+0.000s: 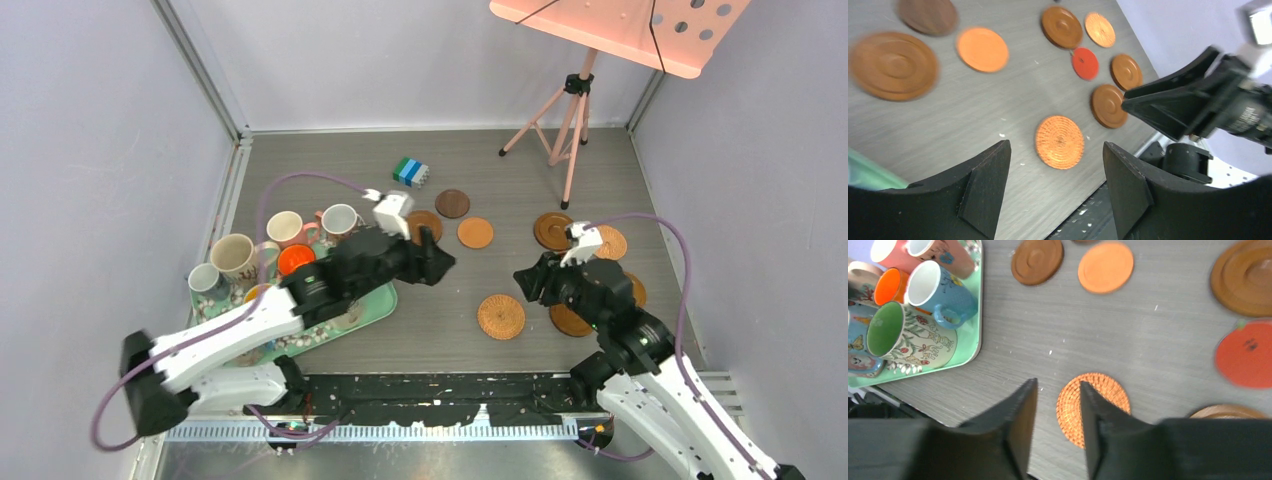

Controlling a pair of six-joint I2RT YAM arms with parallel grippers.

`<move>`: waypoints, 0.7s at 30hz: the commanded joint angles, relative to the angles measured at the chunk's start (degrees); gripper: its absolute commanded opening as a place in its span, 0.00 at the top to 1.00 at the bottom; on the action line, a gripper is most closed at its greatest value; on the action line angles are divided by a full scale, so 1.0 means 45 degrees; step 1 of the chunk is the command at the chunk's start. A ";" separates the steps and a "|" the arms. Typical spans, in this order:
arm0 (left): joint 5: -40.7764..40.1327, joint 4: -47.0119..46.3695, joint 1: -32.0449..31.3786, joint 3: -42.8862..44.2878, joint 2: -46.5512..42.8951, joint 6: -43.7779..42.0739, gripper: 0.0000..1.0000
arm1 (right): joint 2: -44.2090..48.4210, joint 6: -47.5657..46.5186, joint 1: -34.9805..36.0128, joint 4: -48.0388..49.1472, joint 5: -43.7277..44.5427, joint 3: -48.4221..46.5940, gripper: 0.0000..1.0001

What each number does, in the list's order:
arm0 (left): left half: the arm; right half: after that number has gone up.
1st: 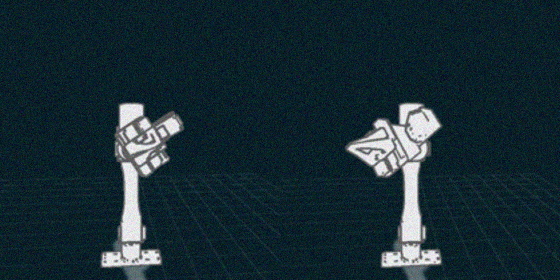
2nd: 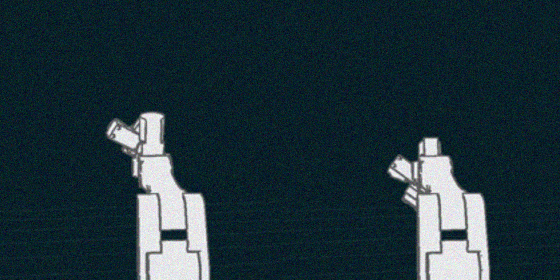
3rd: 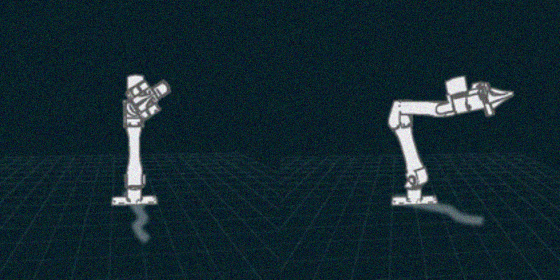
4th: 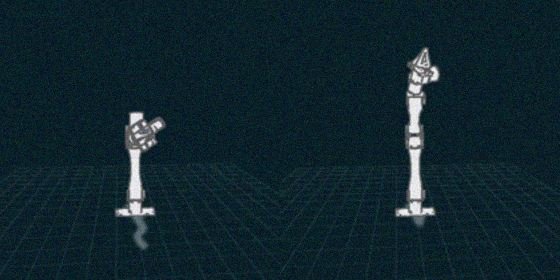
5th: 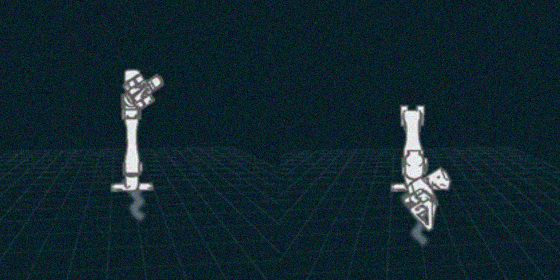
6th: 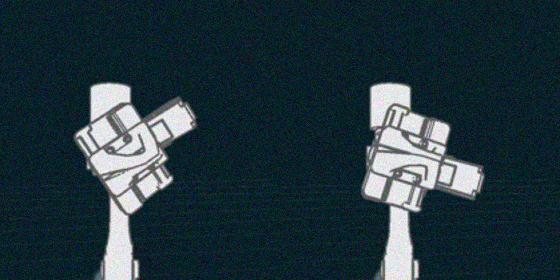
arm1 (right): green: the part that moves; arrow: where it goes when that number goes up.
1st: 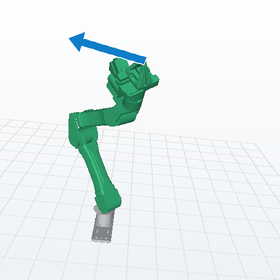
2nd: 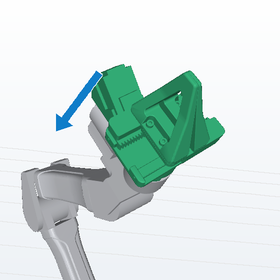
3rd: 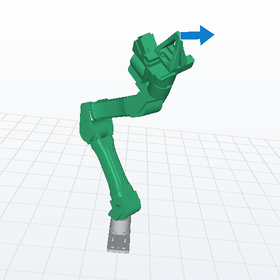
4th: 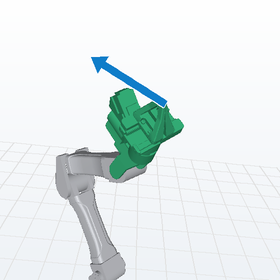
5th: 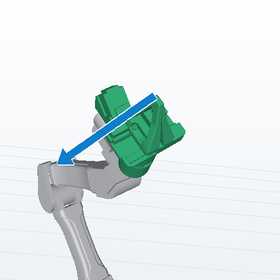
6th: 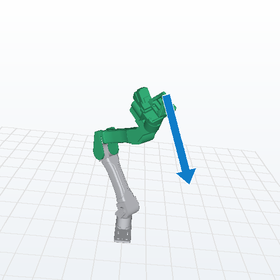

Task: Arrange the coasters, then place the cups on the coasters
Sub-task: Move the coaster to the center of the board.

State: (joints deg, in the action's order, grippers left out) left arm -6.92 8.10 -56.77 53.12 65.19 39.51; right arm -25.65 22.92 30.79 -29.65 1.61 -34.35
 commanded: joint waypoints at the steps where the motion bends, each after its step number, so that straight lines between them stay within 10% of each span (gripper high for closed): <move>1: -0.4182 0.4191 -0.0136 0.0270 -0.2921 -0.2449 0.29 | -0.1937 0.1849 0.0053 0.0274 -0.0098 0.0451 0.65; 6: -0.6084 0.6600 -0.0138 -0.0031 -0.6495 -0.3621 0.24 | -0.4091 0.2654 0.0063 0.0761 -0.0180 0.0950 0.94; 21: -0.7942 0.8968 -0.0136 -0.1376 -1.2796 -0.3866 0.12 | -0.9778 0.3497 0.0803 0.1654 0.0224 0.0471 0.95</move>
State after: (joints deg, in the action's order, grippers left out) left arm -38.83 46.24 -57.30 45.43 9.76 23.33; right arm -67.05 36.25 33.47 -22.87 -1.04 -29.41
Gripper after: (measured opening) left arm 0.864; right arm 0.066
